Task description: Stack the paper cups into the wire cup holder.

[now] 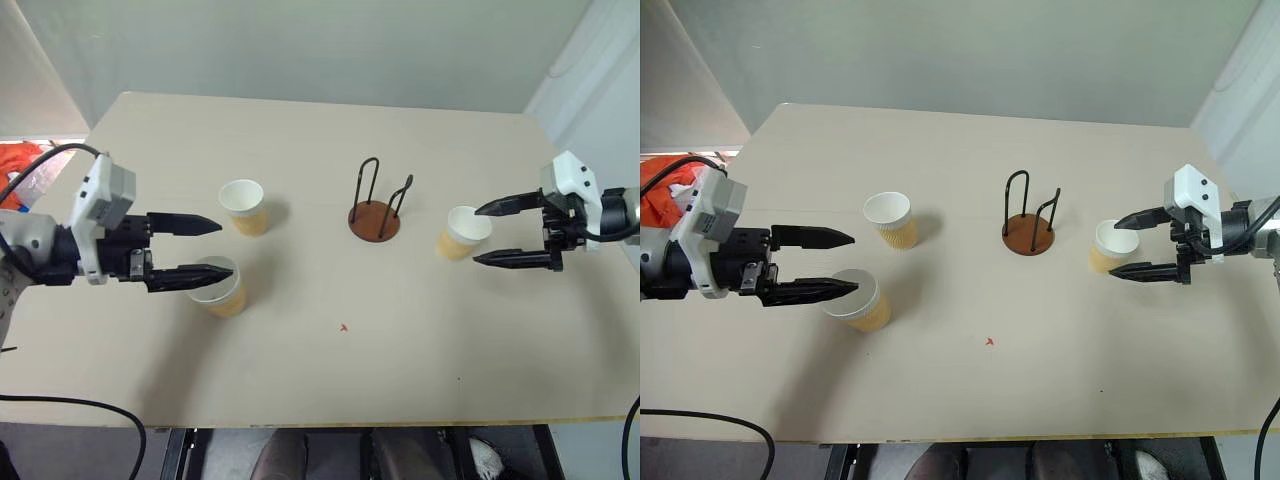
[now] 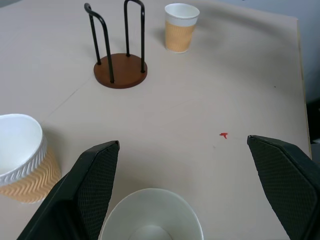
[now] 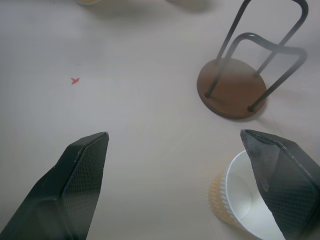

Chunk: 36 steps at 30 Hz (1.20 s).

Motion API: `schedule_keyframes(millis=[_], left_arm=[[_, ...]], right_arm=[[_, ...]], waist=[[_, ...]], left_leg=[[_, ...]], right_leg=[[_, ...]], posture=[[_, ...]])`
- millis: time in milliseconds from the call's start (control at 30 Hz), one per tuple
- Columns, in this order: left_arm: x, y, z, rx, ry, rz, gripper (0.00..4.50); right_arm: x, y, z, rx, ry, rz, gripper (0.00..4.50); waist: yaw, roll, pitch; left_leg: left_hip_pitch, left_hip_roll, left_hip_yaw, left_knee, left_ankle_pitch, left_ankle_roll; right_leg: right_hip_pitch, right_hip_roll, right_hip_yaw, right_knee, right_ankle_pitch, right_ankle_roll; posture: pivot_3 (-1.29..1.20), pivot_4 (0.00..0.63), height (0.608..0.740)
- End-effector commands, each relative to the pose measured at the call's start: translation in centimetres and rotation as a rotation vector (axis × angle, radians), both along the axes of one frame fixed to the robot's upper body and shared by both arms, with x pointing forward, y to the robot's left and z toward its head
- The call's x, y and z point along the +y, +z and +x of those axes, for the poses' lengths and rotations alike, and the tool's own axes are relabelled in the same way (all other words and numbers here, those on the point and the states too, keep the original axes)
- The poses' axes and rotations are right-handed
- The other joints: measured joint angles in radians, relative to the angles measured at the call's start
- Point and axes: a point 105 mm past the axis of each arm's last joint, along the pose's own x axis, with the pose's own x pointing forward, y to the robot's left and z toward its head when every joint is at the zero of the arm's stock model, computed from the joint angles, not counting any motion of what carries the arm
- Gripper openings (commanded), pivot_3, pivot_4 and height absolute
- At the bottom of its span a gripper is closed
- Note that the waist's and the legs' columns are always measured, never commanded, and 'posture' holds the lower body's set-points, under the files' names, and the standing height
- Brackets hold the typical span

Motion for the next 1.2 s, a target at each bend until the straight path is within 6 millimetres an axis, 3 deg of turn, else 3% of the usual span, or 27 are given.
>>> schedule_keyframes(millis=[33,300,400,500,600,733,867,1200], left_arm=[[0.3,1.3,-0.1,-0.063,0.003,0.012,4.5],[0.4,1.8,0.1,-0.085,0.019,-0.004,4.5],[0.1,2.6,0.4,-0.122,0.035,-0.049,4.5],[-1.0,3.0,0.1,-0.132,0.012,-0.096,4.5],[-2.5,2.4,0.4,-0.152,0.01,-0.081,4.5],[-2.5,2.0,2.3,-0.246,0.105,0.001,4.5],[-3.3,2.7,3.3,-0.305,0.122,-0.004,4.5],[-4.8,3.8,3.1,-0.347,0.078,-0.089,4.5]], right_arm=[[-0.1,1.2,-0.2,-0.049,0.0,-0.003,4.48],[0.4,1.7,0.1,-0.065,-0.008,0.032,4.48],[1.2,1.7,0.6,-0.065,-0.052,0.084,4.48],[2.6,0.7,-0.3,-0.012,-0.059,0.128,4.48],[4.9,-1.0,0.7,-0.009,-0.192,0.194,4.48],[7.2,-1.8,2.5,0.02,-0.384,0.277,4.48],[7.0,-3.2,5.2,0.04,-0.614,0.311,4.48],[10.0,-4.2,7.0,0.043,-0.619,0.38,4.48]], waist=[[0.0,0.0,0.0],[-0.001,0.0,0.0],[-0.005,0.0,0.0],[-0.004,0.0,0.0],[-0.006,0.0,0.0],[-0.014,0.0,0.0],[-0.014,0.0,0.0],[-0.009,0.0,0.0]], left_leg=[[0.0,0.0,0.0,0.0,0.0,0.0],[0.0,0.0,0.0,0.0,0.0,0.0],[0.0,0.0,0.0,0.001,0.0,0.0],[0.0,0.0,0.0,0.001,0.001,0.0],[0.001,0.0,0.0,0.001,0.001,0.0],[0.002,0.0,0.0,0.002,0.002,0.0],[0.002,0.0,-0.001,0.002,0.004,0.001],[0.0,-0.001,-0.002,0.0,0.006,0.0]], right_leg=[[0.0,0.0,0.0,0.0,0.0,0.0],[0.0,0.0,0.0,0.0,0.0,0.0],[0.0,0.0,0.0,0.001,0.0,0.0],[0.0,0.0,-0.001,0.001,0.0,0.0],[0.001,0.0,-0.001,-0.001,0.0,0.0],[0.0,0.0,0.0,0.001,0.002,0.001],[-0.001,0.0,0.0,0.002,0.005,0.0],[-0.003,0.0,-0.001,0.001,0.007,0.0]], posture=[[0.0,0.15,0.74],[0.0,0.15,0.74],[0.0,0.15,0.74],[0.0,0.15,0.74],[0.0,0.15,0.74],[0.0,0.15,0.74],[0.0,0.15,0.74],[0.0,0.15,0.74]])
